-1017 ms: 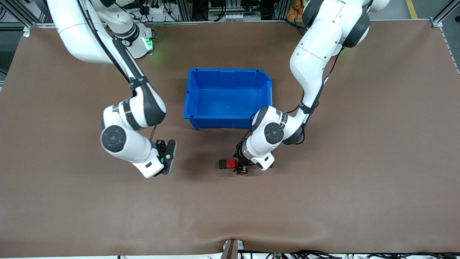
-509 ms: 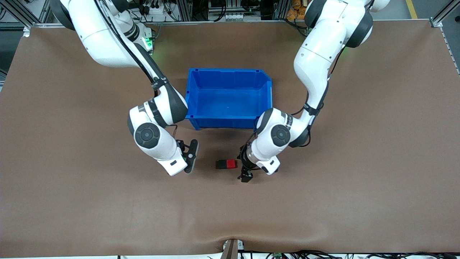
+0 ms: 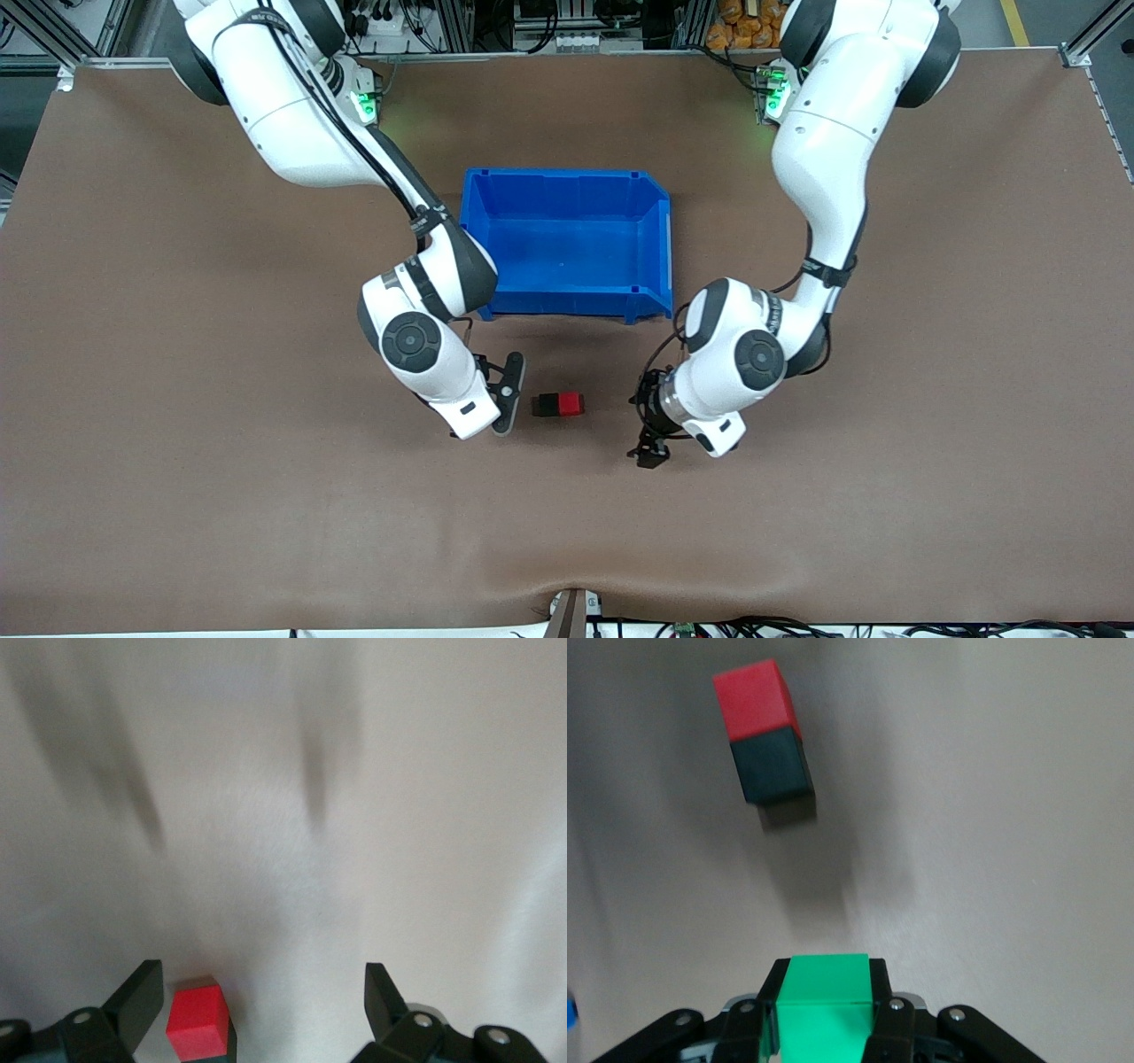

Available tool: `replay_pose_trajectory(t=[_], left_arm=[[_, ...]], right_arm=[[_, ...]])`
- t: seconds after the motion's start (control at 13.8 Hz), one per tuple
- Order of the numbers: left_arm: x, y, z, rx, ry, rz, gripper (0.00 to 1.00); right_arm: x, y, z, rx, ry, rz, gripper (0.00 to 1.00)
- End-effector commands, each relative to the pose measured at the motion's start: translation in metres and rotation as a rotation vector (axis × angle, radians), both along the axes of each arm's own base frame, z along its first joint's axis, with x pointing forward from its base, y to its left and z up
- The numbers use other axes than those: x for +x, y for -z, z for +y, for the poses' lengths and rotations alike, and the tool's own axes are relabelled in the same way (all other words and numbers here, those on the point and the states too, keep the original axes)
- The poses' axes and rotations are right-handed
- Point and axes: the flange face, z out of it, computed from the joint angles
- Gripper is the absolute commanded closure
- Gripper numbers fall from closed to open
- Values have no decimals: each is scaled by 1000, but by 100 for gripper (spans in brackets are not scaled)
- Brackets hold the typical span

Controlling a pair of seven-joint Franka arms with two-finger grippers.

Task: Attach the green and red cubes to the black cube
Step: 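Open the left gripper and lift it while the right gripper approaches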

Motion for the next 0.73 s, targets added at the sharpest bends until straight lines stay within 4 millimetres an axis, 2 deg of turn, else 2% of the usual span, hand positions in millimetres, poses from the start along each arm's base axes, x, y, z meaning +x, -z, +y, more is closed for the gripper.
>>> replay_pose_trajectory(t=[0.0,0.07,0.29,0.44,0.65], left_arm=[[7,-25,33,4,59,25,0],[12,-35,46,2,85,18,0],[14,-54,67,13,134,32,0],[18,-78,86,21,202,7,0],[24,-121,138,50,301,-21,0]], right_arm=[[-1,10,24,-31,34,-26,100],[-5,13,30,-36,42,-27,100],[-10,25,41,-42,36,-48,100],[-13,32,49,-36,25,-62,100],[-15,39,53,-31,18,-72,100]])
